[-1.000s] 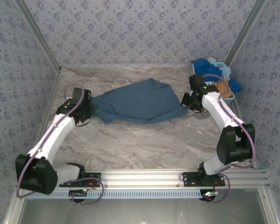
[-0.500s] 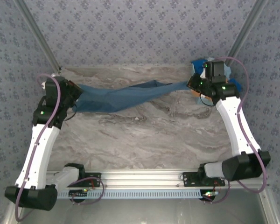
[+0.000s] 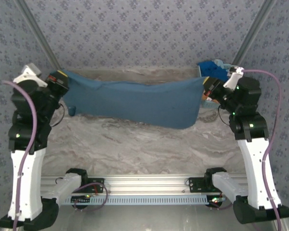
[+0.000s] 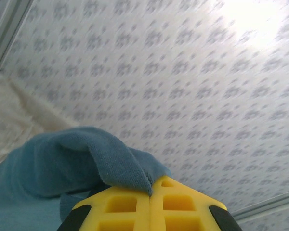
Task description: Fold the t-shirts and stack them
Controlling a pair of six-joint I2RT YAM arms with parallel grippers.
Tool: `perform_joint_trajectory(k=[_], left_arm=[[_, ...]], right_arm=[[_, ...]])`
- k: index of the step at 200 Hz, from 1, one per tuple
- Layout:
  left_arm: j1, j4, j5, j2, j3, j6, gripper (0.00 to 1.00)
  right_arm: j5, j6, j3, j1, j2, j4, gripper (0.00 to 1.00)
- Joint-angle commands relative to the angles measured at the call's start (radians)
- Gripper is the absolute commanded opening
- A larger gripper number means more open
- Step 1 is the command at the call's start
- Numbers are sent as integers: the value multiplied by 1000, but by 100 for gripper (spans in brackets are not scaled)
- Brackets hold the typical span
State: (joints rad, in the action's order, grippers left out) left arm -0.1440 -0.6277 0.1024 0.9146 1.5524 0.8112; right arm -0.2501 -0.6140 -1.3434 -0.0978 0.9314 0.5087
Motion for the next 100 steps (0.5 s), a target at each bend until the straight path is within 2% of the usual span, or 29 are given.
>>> perform_joint_trajectory(k=[1, 30, 48, 64, 88, 100], left_arm=[[7, 77, 33, -7, 127, -47, 0], [8, 14, 41, 129, 281, -29, 0], [13, -1, 37, 236, 311, -4, 0], [69, 5, -61, 352, 341, 40, 0], [128, 71, -132, 496, 391, 42, 0], [158, 75, -180, 576, 495, 37, 0]], right_arm=[[-10, -39, -92, 9, -22, -79, 0], [-27, -90, -149, 14, 59, -105, 0], [-47, -131, -147, 17, 145, -168, 0], [-72, -165, -170, 18, 242, -232, 0], [-85, -187, -225, 21, 380, -309, 0], [-90, -203, -257, 35, 443, -347, 0]])
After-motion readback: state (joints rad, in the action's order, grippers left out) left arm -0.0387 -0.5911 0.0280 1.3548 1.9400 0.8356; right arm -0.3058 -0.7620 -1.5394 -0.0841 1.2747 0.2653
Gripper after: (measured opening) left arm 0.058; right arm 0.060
